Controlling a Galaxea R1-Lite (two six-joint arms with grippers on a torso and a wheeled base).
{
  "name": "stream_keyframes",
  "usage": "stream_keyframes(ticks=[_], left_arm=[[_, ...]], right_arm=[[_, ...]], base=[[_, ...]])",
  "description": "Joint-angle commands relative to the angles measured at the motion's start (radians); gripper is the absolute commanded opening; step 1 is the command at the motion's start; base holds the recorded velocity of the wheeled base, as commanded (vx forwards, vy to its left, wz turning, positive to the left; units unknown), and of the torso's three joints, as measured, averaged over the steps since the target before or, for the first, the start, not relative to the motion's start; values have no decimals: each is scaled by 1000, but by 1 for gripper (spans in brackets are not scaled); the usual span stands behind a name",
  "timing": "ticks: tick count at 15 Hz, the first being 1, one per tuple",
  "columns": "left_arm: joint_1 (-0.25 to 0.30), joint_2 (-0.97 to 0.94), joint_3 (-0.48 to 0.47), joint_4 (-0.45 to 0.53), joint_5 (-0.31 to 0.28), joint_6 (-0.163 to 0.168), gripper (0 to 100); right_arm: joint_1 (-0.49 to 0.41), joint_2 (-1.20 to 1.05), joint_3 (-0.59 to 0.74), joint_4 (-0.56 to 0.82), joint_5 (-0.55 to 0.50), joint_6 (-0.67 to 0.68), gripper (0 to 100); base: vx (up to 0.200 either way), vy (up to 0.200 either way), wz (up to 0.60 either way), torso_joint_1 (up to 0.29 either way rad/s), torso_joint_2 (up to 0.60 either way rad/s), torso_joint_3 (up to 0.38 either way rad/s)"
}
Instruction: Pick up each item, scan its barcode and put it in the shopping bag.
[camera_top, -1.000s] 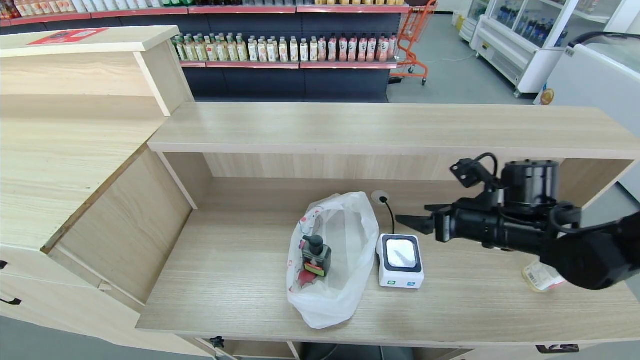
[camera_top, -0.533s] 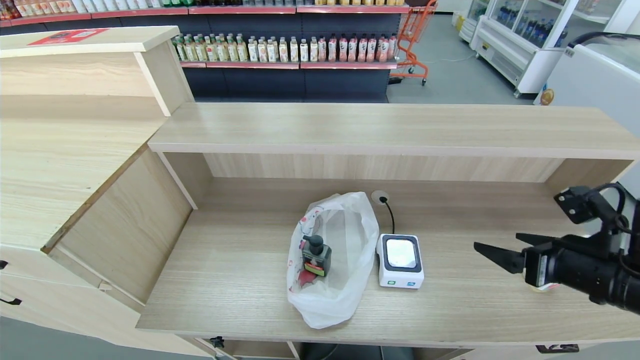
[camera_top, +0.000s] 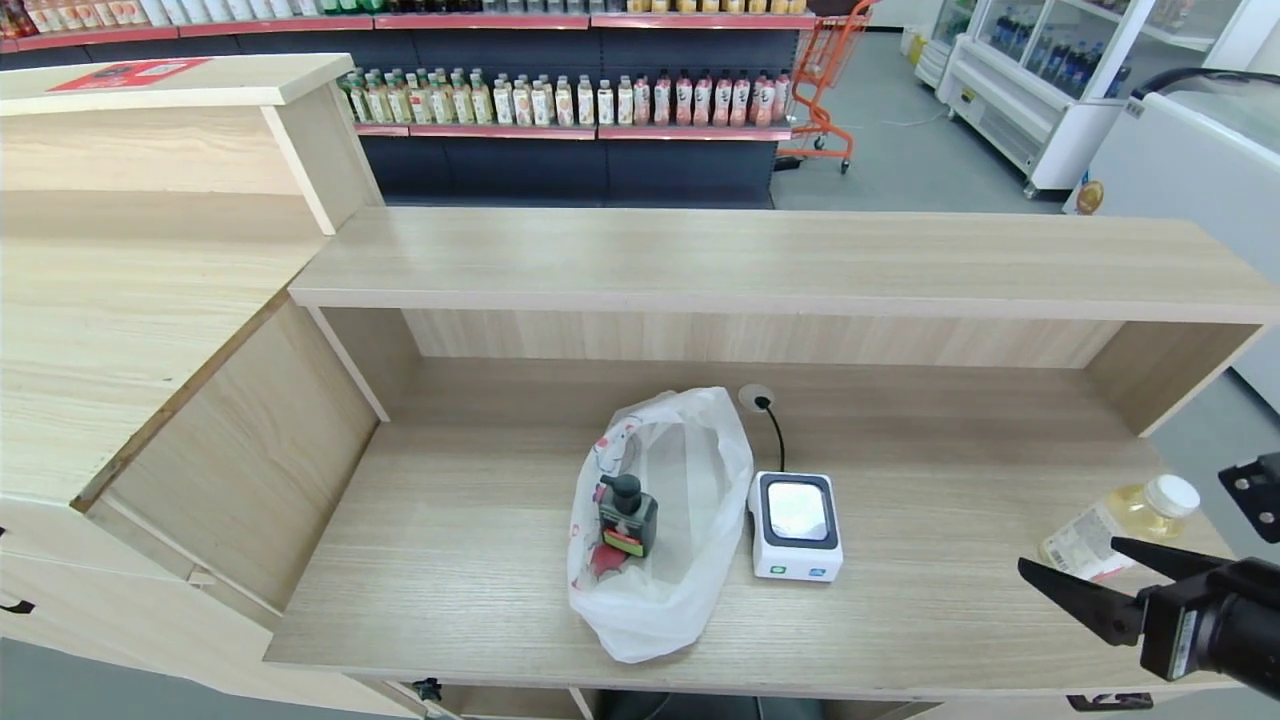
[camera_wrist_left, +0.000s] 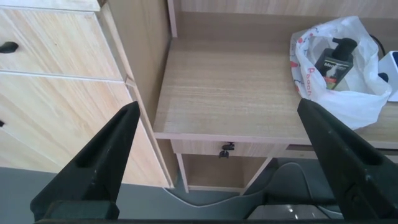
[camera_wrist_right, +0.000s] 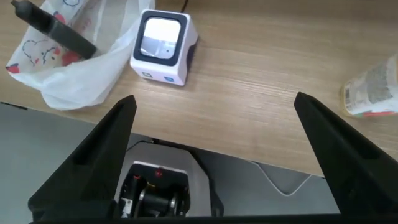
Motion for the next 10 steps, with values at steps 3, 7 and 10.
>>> stream_keyframes(ticks=[3,7,10], left_arm=[[1,2,0,-1,0,-1,100],[1,2,0,-1,0,-3,100],[1,2,0,-1,0,-4,100]], right_arm=[[-10,-100,-2,84,1,1,100],[-9,-157,-9,162,1,36,100],[-9,-178,-15,199,1,38,100]], base=[[0,-200,0,1,1,1],[0,-200,0,0,2,2],[0,-200,0,4,5,4]])
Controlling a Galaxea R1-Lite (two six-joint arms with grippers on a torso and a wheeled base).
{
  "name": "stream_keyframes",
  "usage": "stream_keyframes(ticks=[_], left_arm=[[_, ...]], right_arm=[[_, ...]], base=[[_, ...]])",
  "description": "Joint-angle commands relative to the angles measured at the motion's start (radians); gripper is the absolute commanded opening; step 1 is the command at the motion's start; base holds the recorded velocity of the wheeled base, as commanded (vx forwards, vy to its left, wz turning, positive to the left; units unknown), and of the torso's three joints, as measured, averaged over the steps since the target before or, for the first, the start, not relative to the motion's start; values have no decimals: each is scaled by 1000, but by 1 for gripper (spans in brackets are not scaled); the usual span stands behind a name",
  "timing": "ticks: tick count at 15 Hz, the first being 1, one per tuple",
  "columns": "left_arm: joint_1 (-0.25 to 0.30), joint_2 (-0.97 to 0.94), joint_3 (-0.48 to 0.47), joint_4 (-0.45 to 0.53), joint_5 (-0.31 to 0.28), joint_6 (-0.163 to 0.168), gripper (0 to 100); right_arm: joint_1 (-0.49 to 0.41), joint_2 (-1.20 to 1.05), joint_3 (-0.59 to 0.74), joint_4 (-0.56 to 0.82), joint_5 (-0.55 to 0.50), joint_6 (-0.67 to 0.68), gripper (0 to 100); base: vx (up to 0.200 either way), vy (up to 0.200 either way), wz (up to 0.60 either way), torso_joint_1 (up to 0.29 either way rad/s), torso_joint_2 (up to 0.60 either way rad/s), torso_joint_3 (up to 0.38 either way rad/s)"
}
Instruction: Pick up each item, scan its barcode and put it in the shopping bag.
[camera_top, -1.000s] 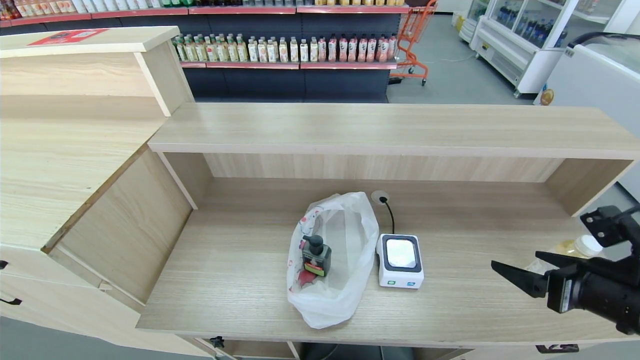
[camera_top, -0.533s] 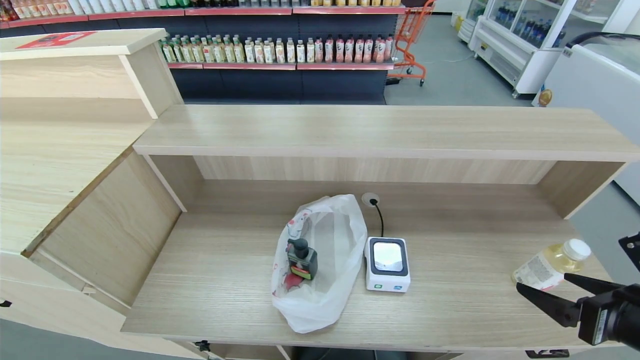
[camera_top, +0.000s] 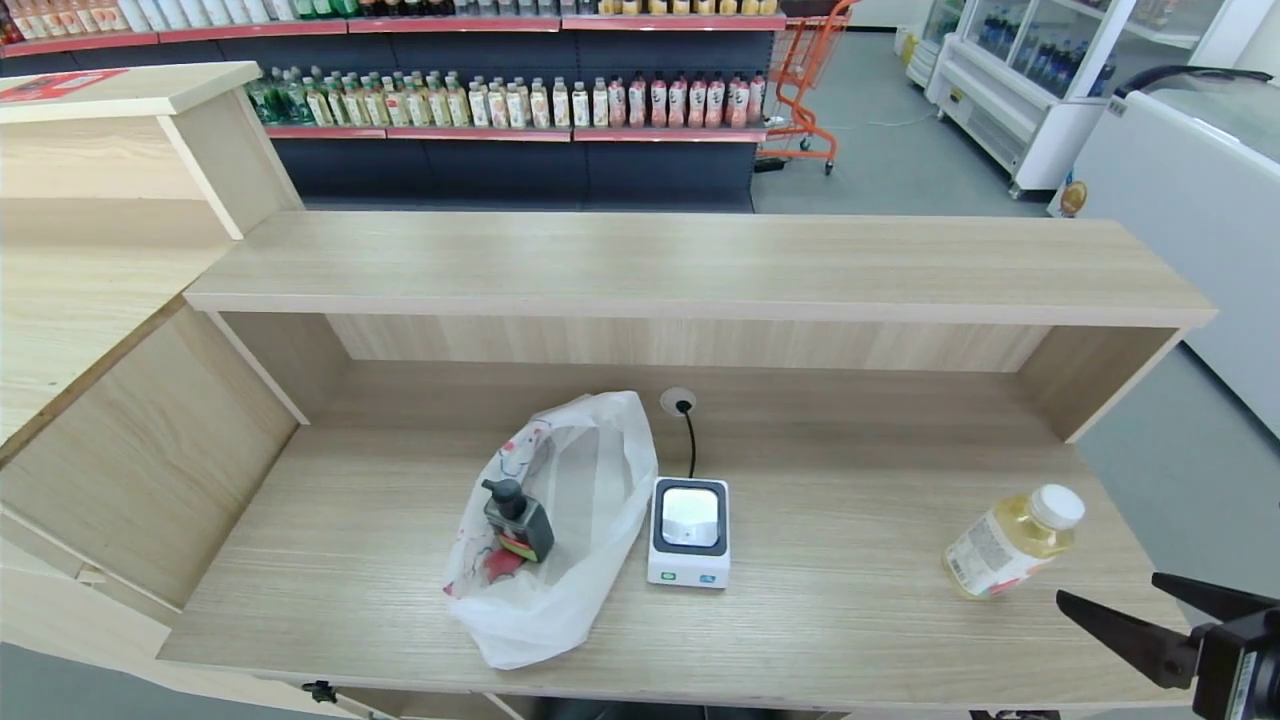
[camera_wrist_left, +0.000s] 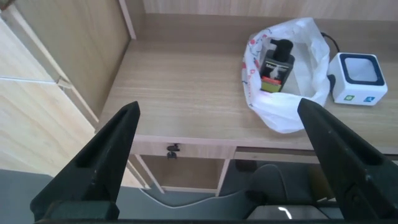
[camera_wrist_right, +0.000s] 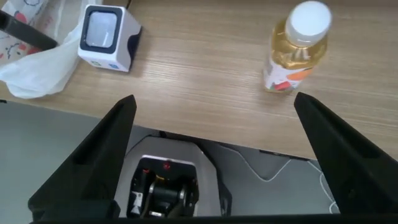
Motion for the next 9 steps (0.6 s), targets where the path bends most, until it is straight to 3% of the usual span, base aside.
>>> stream_keyframes(ticks=[1,5,9], left_arm=[[0,2,0,0,0,0,100],[2,2,0,0,0,0,100],[0,2,0,0,0,2,100]], right_arm=[[1,-22,-4,5,1,-1,100],[1,-51,-6,55,-1,-1,100],[2,-114,-30,172,5,1,100]], base=[[0,-200,0,2,7,12],[0,-200,0,4,1,5],[0,0,0,0,0,0]])
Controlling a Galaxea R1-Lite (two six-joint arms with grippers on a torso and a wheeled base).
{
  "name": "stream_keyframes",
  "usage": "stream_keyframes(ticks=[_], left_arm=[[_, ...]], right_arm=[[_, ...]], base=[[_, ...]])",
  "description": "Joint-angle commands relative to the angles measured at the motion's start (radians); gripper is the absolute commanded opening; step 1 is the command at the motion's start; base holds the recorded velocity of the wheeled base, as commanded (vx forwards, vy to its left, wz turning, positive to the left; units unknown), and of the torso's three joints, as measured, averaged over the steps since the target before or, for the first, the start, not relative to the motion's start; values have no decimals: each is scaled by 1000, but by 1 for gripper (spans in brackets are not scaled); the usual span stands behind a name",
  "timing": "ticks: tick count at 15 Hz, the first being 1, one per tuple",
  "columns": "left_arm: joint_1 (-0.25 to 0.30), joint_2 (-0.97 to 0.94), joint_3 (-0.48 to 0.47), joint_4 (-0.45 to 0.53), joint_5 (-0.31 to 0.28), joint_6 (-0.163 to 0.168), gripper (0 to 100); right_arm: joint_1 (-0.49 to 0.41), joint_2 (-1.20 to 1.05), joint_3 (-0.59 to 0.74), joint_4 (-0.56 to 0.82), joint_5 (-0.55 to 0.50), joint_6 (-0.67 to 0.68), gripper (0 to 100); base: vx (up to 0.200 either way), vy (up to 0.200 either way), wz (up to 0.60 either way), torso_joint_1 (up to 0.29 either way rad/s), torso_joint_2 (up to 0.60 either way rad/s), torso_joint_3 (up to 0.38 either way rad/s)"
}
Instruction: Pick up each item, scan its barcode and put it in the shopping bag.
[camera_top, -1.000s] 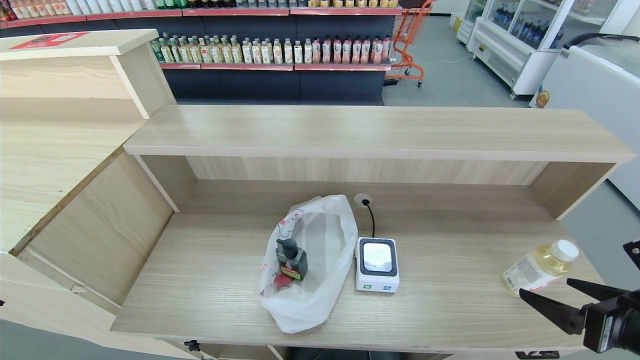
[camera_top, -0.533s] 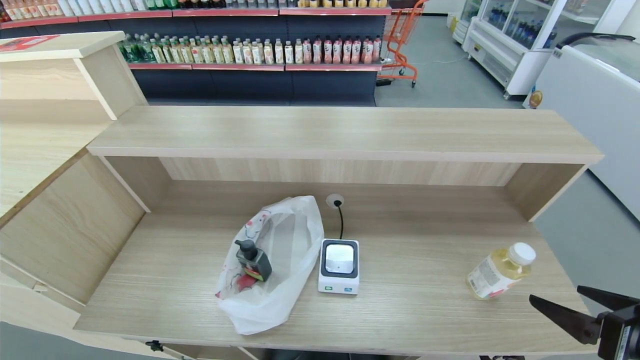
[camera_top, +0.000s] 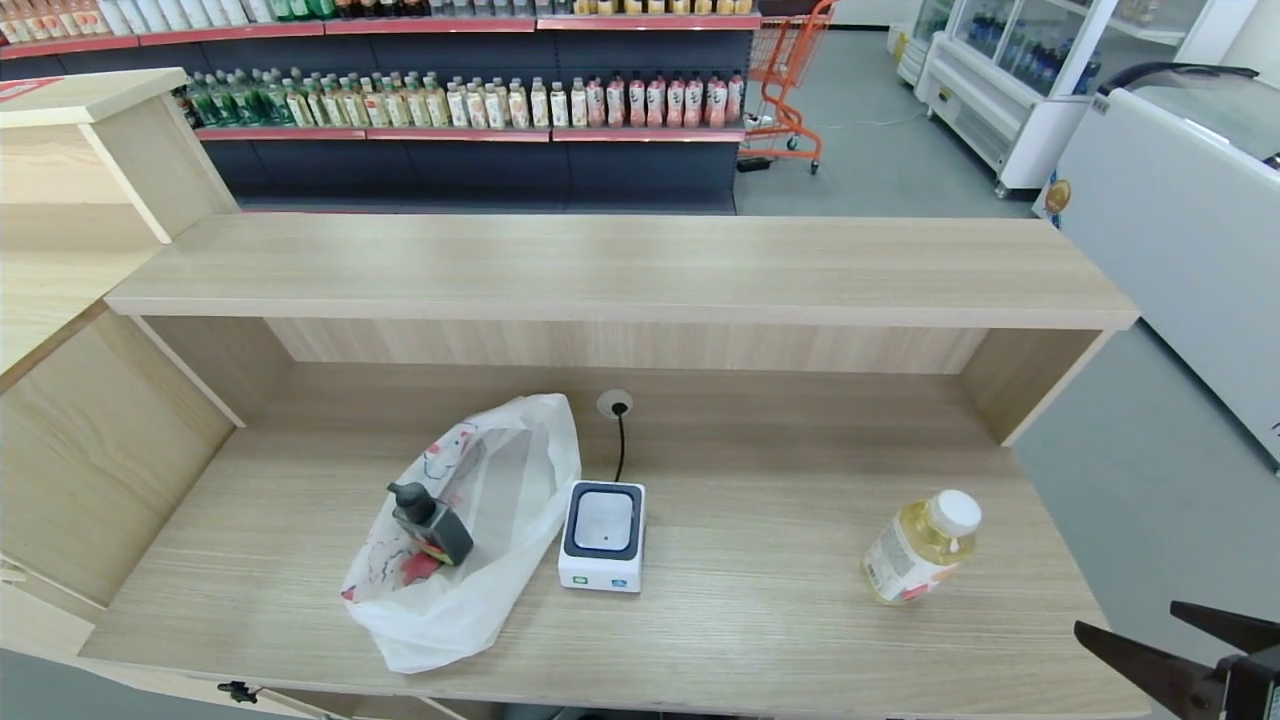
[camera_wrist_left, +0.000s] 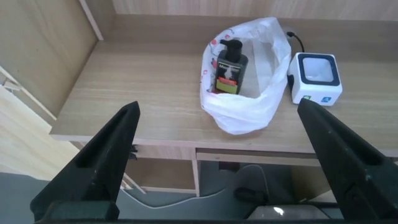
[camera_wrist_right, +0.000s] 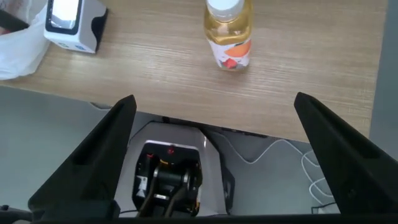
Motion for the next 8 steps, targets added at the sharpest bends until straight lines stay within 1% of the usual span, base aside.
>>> stream_keyframes(ticks=[1,3,7,8], left_arm=[[2,2,0,0,0,1,100],[0,2,0,0,0,1,100],[0,2,0,0,0,1,100],[0,2,0,0,0,1,100]], right_arm=[[1,-43,-4,21,1,3,100],[1,-63,-5,50,1,16,100],[1,-71,-5,55,-3,16,100],[0,-71,-11,55,-5,16,100]], base=[[0,0,0,0,0,0],[-200,0,0,2,7,2],[-200,0,0,4,8,6],[0,0,0,0,0,0]])
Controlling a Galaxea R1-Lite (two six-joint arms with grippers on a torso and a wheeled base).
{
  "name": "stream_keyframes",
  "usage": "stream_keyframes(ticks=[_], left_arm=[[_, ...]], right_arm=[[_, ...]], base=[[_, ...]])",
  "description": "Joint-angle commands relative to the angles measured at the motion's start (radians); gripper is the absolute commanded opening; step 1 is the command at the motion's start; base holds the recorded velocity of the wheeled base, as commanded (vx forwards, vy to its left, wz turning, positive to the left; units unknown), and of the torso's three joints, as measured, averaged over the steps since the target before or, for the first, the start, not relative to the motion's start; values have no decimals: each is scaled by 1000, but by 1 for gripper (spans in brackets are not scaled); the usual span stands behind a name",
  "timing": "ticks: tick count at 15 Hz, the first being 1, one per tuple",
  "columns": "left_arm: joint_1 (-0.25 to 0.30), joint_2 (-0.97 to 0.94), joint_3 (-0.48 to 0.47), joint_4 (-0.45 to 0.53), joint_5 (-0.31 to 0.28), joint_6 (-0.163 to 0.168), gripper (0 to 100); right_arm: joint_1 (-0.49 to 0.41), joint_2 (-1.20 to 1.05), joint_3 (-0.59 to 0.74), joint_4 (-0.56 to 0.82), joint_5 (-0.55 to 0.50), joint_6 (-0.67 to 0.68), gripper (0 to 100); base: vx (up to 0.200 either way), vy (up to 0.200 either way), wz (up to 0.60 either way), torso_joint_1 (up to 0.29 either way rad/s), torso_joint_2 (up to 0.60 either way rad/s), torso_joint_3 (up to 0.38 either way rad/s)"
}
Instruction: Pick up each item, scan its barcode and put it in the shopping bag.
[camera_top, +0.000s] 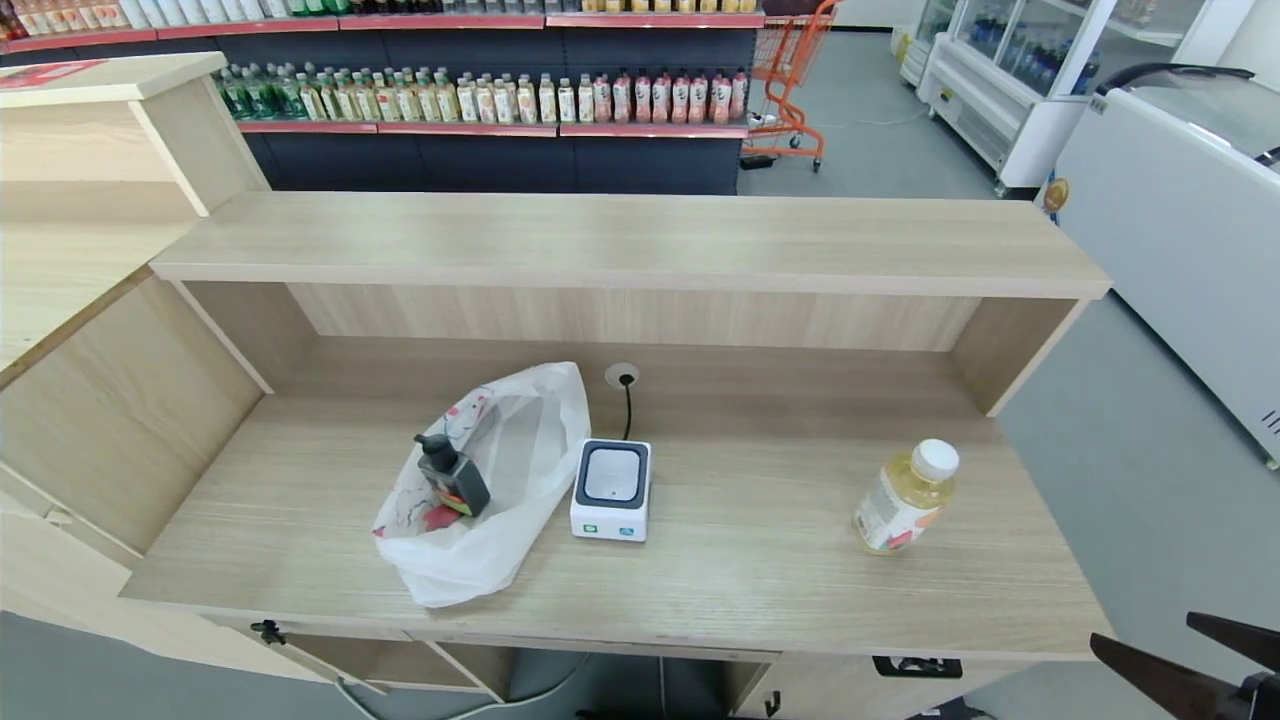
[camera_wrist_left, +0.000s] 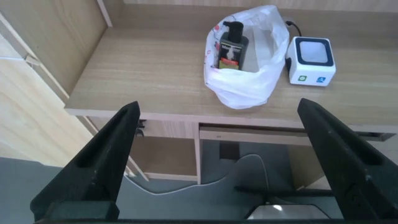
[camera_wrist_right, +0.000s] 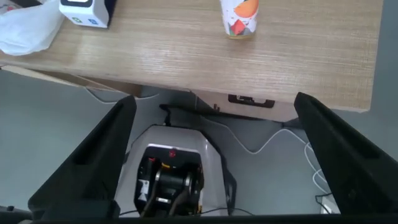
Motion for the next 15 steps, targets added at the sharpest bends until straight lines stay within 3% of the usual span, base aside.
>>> stream_keyframes(ticks=[1,8,11,15], left_arm=[[-1,2,0,0,0,1,100],[-1,2,0,0,0,3,100],[0,2,0,0,0,1,100],[-1,2,0,0,0,1,100]], right_arm=[[-2,-1,-5,-1,-2,0,100],[-72,-2,-2,15,-128,-2,100],[-74,42,-22,91,-157,-2,100],[-71,289,-114,81,-172,66,100]], base=[[0,0,0,0,0,0],[0,-171,0,9,1,-1],[0,0,0,0,0,0],[0,0,0,0,0,0]])
